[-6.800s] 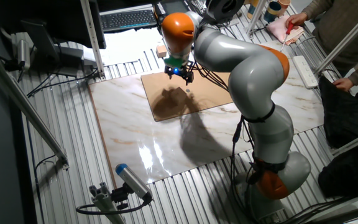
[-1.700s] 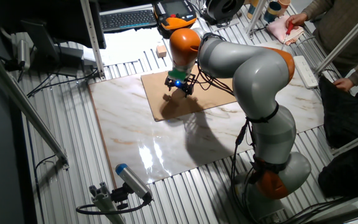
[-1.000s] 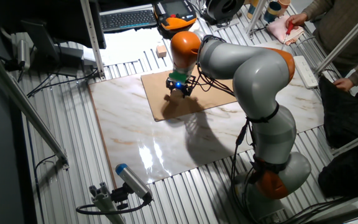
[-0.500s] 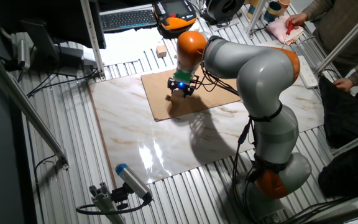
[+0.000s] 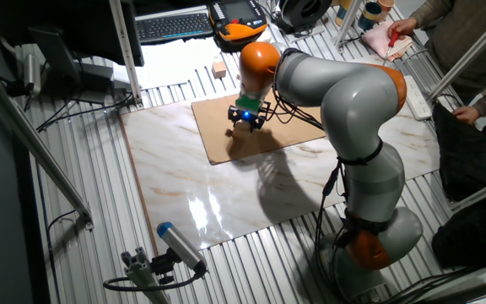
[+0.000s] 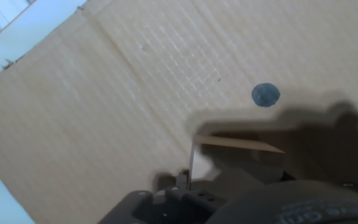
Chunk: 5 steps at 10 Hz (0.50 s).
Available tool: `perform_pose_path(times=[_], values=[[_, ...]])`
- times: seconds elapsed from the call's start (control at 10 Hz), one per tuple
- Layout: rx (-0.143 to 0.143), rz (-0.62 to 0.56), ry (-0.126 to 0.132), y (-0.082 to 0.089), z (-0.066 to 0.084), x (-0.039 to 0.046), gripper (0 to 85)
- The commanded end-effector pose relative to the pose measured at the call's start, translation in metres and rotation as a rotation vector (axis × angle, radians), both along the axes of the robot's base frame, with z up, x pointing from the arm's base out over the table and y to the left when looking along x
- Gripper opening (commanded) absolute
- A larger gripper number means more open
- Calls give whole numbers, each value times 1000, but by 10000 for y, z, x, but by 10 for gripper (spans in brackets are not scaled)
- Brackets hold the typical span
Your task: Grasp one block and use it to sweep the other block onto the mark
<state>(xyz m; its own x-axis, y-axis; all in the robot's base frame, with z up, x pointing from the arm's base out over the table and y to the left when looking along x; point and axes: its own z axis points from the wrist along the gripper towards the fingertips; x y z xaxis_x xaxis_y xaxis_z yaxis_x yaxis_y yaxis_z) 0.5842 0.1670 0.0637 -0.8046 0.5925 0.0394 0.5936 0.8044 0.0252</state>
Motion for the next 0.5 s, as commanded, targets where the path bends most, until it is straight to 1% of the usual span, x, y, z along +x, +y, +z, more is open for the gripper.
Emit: perform_pose_path(times=[0.0,0.2,0.4], values=[[-1,3,-2,-15,3,12,0],[-15,8,-3,-35,2,21,0],[-23,18,-4,-73,6,40,0]])
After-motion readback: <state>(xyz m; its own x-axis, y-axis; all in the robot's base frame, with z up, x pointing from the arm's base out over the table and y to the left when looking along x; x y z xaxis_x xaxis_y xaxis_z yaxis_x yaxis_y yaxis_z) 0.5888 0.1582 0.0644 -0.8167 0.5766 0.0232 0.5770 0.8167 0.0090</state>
